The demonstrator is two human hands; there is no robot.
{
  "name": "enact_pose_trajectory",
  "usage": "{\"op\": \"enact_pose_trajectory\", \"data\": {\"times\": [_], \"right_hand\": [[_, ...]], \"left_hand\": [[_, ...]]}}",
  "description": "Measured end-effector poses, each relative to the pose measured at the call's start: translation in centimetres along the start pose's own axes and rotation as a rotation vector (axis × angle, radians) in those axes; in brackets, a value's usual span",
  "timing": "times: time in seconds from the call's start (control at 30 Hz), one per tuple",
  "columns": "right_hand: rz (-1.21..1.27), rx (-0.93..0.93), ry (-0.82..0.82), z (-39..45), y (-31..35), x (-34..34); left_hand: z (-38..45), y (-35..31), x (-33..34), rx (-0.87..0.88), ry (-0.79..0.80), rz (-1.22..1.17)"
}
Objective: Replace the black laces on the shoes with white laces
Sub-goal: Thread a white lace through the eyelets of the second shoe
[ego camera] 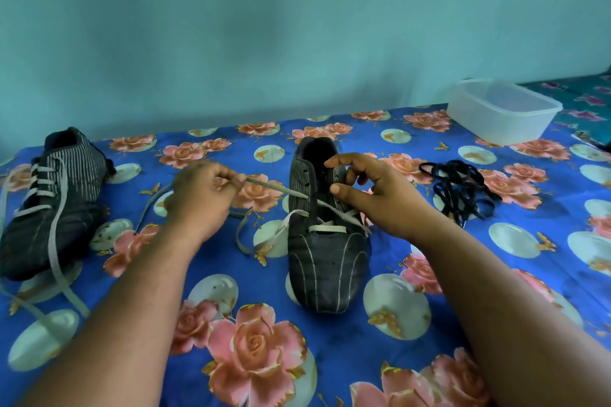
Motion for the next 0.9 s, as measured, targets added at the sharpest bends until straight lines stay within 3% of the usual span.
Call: {"op": "enact_pose_trajectory", "data": {"times": [0.1, 0.2, 0.33, 0.4, 0.53, 0.63, 0.73, 0.8, 0.9], "right_hand": [[0.008, 0.01, 0.0, -0.1, 0.0, 0.0], [0.009, 0.014, 0.0, -0.1, 0.0, 0.0], [0.009, 0.012, 0.008, 0.0, 0.0, 0.0], [0.012, 0.015, 0.012, 0.0, 0.1, 0.0], [0.015, 0.008, 0.011, 0.0, 0.4, 0.0], [0.016, 0.012, 0.01, -0.1, 0.3, 0.1], [0.011, 0.021, 0.008, 0.0, 0.1, 0.0], [0.008, 0.025, 0.009, 0.0, 0.0, 0.0], [0.007, 0.019, 0.01, -0.1, 0.2, 0.1]], "left_hand": [[0.2, 2.0, -1.3, -0.118, -0.091, 0.187], [0.3, 0.3, -0.6, 0.069, -0.091, 0.191], [-1.0, -3.8, 3.2, 0.34, 0.2, -0.137], [-2.2, -5.1, 4.8, 0.364, 0.307, -0.16], [-2.6, -5.3, 5.6, 0.343, 0.356, -0.187], [-1.5, -3.7, 4.6, 0.3, 0.301, -0.143], [-0.1, -1.6, 2.2, 0.226, 0.108, 0.085], [0.4, -0.1, 0.4, 0.107, -0.022, 0.244], [0.3, 1.4, -0.9, -0.065, -0.084, 0.359]]}}
Point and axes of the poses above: each hand's wrist, its own z-axis towards the middle knuckle, its own x-axis out of the palm, y = z × x, the point moved 8 cm from there along z, towards the middle knuckle, and after that the axes turned 6 degrees about y, right-handed, at the moved point
